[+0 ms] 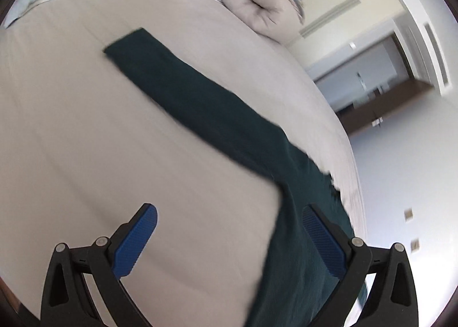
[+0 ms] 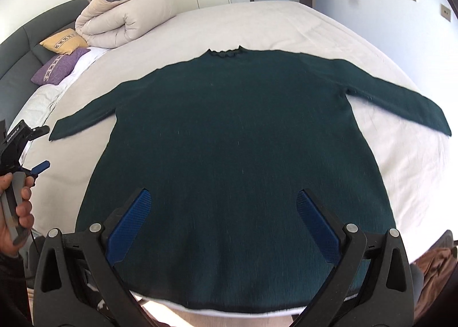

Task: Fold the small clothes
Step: 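Grasp the sweater sleeve cuff with the left tool and lift it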

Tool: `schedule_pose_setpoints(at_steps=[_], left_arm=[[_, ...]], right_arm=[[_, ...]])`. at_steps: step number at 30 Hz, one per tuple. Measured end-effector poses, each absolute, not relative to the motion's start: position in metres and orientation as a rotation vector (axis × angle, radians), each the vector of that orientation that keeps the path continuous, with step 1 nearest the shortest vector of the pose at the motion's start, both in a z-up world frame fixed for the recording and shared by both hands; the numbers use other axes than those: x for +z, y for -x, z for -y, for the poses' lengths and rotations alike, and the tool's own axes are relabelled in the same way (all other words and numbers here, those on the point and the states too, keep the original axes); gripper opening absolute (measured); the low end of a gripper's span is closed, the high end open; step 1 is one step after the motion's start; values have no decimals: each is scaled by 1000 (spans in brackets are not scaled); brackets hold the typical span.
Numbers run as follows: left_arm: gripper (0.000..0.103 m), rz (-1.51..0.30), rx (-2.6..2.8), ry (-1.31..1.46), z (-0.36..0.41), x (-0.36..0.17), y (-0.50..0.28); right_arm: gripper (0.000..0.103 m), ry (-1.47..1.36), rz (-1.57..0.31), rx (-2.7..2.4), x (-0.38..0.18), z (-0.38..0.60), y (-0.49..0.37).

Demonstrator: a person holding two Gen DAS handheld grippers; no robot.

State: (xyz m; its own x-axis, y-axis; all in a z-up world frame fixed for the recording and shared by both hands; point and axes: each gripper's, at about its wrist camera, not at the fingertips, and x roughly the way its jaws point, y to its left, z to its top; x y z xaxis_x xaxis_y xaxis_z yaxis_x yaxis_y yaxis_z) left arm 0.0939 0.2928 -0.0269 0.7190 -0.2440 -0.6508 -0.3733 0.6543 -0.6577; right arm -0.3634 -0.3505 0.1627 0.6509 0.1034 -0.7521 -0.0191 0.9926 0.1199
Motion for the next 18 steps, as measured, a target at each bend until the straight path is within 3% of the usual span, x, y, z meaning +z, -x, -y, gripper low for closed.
schedule_pose_setpoints(at_steps=[6, 8, 10, 18], left_arm=[[99, -657, 174, 967, -359, -33, -121], [88, -640, 198, 1025, -375, -47, -136], [83, -641, 212, 1095, -387, -61, -148], [81, -565, 331, 1263, -410, -93, -162]], right_arm=[[103, -186, -877, 76, 163, 354, 325], [103, -197, -888, 71, 161, 351, 310], [103, -186, -893, 70, 158, 347, 300], [103, -207, -907, 74, 147, 344, 274]])
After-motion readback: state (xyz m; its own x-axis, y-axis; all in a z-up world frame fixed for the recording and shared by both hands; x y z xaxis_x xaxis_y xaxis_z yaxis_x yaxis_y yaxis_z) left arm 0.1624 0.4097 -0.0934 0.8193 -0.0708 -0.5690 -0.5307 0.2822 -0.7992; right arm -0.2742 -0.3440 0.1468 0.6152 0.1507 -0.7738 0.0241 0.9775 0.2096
